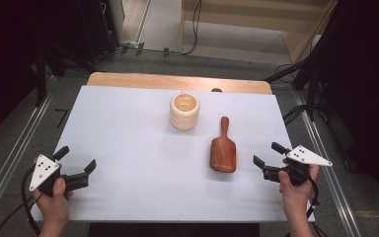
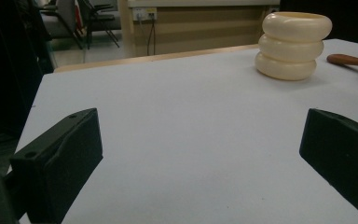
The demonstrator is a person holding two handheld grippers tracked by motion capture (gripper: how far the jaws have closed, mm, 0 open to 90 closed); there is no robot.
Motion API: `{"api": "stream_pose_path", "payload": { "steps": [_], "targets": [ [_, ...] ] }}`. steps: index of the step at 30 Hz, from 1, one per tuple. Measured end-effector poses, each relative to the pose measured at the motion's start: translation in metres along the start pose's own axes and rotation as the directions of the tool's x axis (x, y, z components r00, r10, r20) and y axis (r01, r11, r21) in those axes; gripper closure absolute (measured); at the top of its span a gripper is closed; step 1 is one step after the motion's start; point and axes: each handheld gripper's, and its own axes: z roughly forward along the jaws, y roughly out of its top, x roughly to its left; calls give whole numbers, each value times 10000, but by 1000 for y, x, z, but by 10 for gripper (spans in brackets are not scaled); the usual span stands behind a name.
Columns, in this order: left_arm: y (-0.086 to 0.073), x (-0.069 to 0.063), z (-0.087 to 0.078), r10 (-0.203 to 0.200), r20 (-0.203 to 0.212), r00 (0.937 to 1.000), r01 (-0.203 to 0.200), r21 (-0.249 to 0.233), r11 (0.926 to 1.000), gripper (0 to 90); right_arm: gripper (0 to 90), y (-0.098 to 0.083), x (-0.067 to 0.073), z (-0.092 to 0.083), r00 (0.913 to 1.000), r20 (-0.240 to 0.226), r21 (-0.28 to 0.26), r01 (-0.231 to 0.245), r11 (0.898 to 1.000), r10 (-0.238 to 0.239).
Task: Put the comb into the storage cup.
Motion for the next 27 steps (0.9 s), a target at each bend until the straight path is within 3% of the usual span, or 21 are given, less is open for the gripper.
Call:
{"api": "stream_pose_path", "payload": {
  "steps": [6,15,16,21,24,25,26,27],
  "targets": [
    [0,0,0,21,17,10000,-21,-5,10000,0,138,19,1,13,9990,-324,275,313,9991,-304],
    [0,-1,0,65,26,10000,-65,9,10000,0,316,41,3,38,9983,-309,988,531,9937,-502],
    [0,-1,0,89,27,10000,-90,11,10000,0,336,46,2,45,9987,-270,1258,462,9910,-431],
    [0,-1,0,93,24,10000,-93,-4,10000,0,365,53,3,58,9986,-214,1727,514,9836,-484],
    [0,-1,0,97,7,10000,-97,-5,10000,0,453,56,3,66,9985,-156,1963,537,9791,-516],
    [0,-1,0,101,0,9999,-101,-3,9999,0,502,57,3,68,9985,-150,2027,537,9778,-517],
    [0,-1,0,103,-13,9999,-103,-5,9999,0,608,58,2,73,9982,-155,2151,603,9747,-583],
    [0,-1,0,108,-18,9999,-108,-5,9999,0,608,58,2,73,9982,-155,2151,603,9747,-583]
  ]
}}
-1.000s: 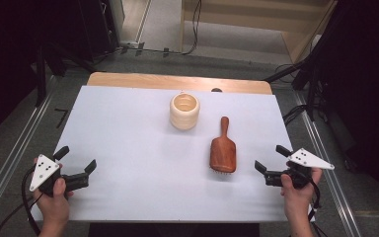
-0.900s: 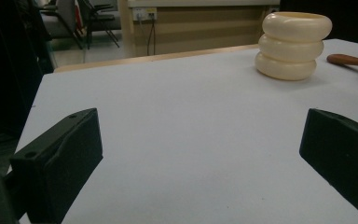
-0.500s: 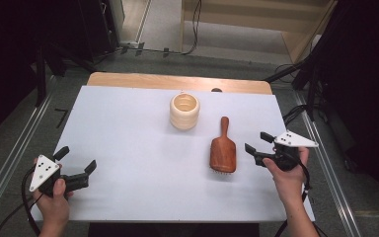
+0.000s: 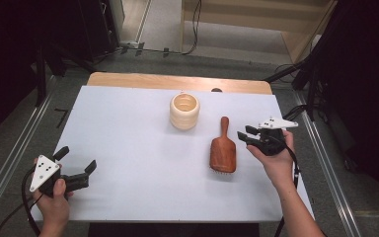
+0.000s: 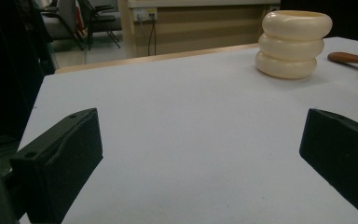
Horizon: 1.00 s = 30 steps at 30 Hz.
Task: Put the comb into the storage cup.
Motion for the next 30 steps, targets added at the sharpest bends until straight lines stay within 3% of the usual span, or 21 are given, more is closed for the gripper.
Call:
{"api": "stream_pose_path", "payload": {
  "steps": [1,2,3,8,17,25,30],
  "targets": [
    [0,0,0,-3,7,10000,3,0,10000,0,699,2,-2,6,10000,-3,171,52,9998,-52],
    [0,0,0,-2,8,10000,2,4,10000,0,699,2,-2,6,10000,-3,171,52,9998,-52],
    [0,0,0,-4,6,10000,4,0,10000,0,791,5,-6,12,9999,-52,362,-105,9993,107],
    [0,0,0,8,10,10000,-8,-2,10000,0,881,9,-12,25,9996,-218,683,-168,9975,183],
    [0,-1,0,25,29,10000,-25,-3,10000,0,885,26,-13,57,9974,-669,1520,358,9877,-259],
    [0,0,0,10,20,10000,-10,-7,10000,0,886,34,-22,78,9980,-628,1866,112,9824,6],
    [0,0,0,5,26,10000,-5,-3,10000,0,885,36,-26,92,9979,-645,2181,218,9757,-79]
  ]
}}
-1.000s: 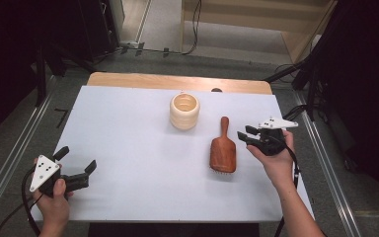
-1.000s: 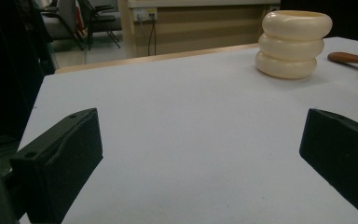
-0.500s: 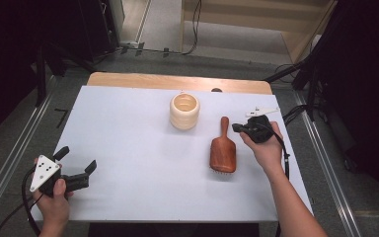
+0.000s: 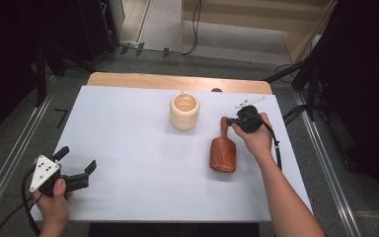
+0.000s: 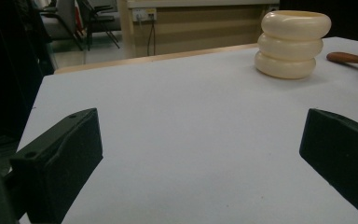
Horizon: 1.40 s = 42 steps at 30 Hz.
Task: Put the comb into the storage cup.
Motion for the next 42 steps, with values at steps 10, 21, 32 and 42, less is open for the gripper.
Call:
{"api": "stream_pose_path", "payload": {
  "steps": [10,21,32,42],
  "targets": [
    [0,1,0,-96,-14,10000,96,-26,10000,0,885,23,-9,29,9999,105,608,108,9981,-115],
    [0,2,-1,-219,4,9998,219,-93,9997,0,885,38,-17,61,9996,269,1468,-117,9891,79],
    [0,2,-1,-228,77,9997,229,-107,9997,0,885,29,-24,64,9980,536,1753,-436,9836,346],
    [0,2,0,-203,57,9998,204,-80,9998,0,885,7,-36,46,9967,475,1675,-734,9831,663]
  ]
}}
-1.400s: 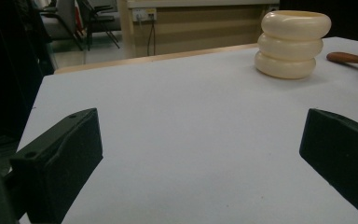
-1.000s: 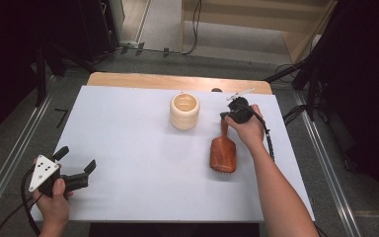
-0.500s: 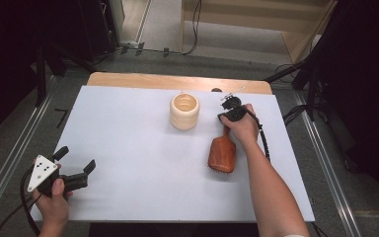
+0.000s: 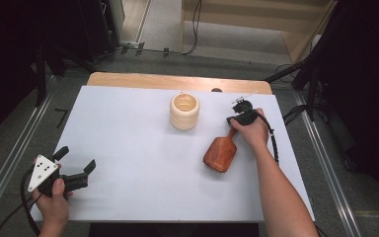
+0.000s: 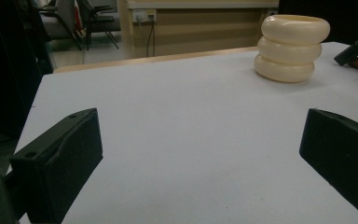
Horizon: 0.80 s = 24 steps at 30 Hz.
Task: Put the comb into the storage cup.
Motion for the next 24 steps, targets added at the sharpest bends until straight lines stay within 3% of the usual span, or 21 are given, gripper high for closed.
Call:
{"api": "stream_pose_path", "payload": {
  "steps": [7,16,24],
  "targets": [
    [0,0,0,16,2,10000,-16,7,10000,0,885,-17,-6,-10,9999,-3,-40,123,9999,-123],
    [0,0,0,56,6,10000,-56,15,10000,0,885,-38,0,-27,9997,-150,-385,201,9991,-207],
    [0,-1,0,101,-21,9999,-101,60,9999,0,885,-53,1,-37,9987,30,-113,501,9987,-501]
  ]
}}
